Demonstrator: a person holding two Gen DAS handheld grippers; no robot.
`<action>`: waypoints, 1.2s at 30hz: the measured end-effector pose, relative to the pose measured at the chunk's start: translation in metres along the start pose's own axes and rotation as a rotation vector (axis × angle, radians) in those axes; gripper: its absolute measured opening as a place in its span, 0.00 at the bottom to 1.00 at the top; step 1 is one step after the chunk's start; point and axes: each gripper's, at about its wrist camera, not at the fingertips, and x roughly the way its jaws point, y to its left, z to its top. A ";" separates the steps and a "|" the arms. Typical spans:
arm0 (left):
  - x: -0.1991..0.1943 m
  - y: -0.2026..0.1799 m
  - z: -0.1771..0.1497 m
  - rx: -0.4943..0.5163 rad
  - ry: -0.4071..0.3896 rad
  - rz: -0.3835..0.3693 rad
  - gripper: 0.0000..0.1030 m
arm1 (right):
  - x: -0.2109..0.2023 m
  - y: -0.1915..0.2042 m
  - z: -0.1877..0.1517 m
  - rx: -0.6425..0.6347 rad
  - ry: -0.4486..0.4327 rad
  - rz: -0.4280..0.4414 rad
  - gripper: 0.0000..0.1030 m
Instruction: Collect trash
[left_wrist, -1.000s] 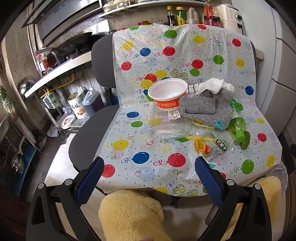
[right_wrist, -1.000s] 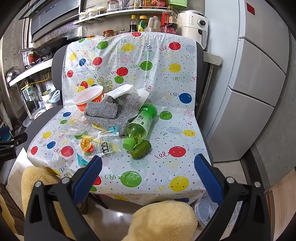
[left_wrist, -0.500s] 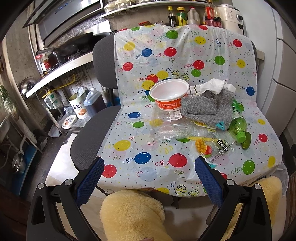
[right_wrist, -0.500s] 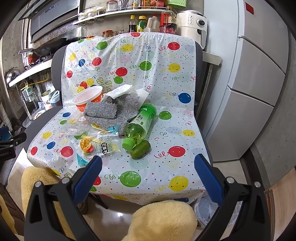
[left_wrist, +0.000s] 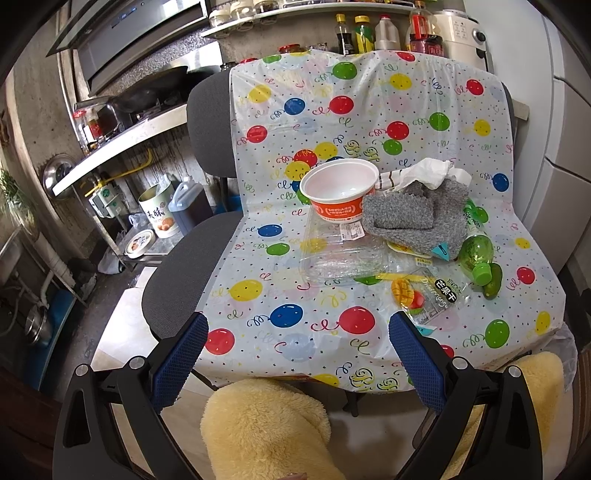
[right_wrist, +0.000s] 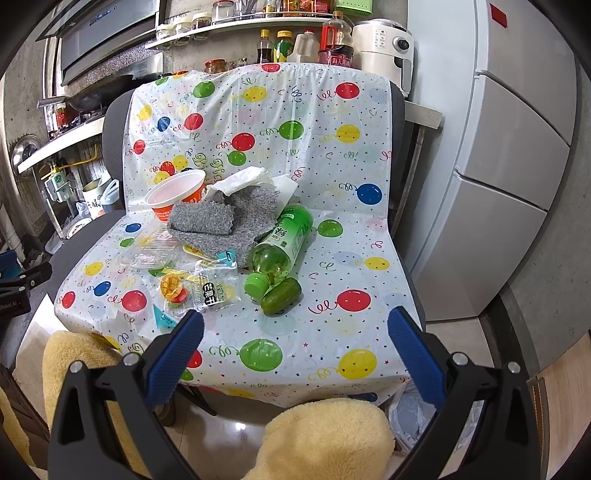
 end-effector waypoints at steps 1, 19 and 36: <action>0.000 0.000 0.000 0.000 -0.001 0.001 0.94 | 0.000 0.000 0.000 0.000 0.000 0.001 0.94; -0.001 0.001 0.001 -0.001 -0.003 0.004 0.94 | 0.000 -0.001 -0.001 0.001 -0.001 0.000 0.94; 0.003 0.003 -0.002 -0.008 0.009 0.005 0.94 | 0.004 -0.002 -0.004 0.003 0.007 -0.001 0.94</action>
